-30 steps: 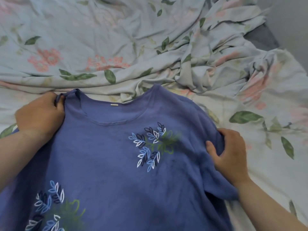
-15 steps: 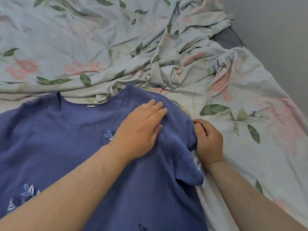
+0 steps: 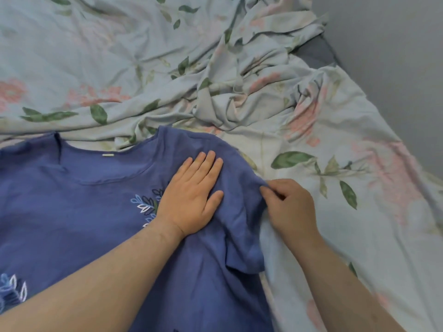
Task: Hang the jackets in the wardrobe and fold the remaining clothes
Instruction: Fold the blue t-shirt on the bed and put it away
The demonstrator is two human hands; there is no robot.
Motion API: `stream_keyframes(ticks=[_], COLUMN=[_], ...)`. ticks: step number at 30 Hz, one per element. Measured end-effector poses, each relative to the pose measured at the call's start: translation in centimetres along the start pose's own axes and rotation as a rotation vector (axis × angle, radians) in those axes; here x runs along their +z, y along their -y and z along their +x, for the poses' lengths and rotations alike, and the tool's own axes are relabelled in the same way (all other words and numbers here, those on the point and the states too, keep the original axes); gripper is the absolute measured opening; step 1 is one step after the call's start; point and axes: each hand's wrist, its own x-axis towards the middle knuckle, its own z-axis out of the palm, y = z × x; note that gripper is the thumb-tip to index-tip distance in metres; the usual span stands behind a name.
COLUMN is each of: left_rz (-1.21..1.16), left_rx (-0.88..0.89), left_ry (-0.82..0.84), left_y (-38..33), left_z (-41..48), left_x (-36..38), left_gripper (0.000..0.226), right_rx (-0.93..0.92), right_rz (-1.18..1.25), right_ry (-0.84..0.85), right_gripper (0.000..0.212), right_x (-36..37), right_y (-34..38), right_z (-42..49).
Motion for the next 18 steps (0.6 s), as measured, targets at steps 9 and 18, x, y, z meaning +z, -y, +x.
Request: stream_keyframes(ticks=[9, 18], left_rz=[0.023, 0.010], left_rx=[-0.014, -0.029], left_ry=[0.055, 0.055], left_y=[-0.1, -0.2], left_z=[0.4, 0.4], left_x=[0.5, 0.5], left_gripper=[0.106, 0.102], right_rx=[0.796, 0.422], right_rz=[0.798, -0.065], right_ry=[-0.097, 0.122], right_gripper=[0.034, 0.041], right_x=[-1.4, -0.8], right_y=[0.2, 2.0], right_z=[6.3, -1.8])
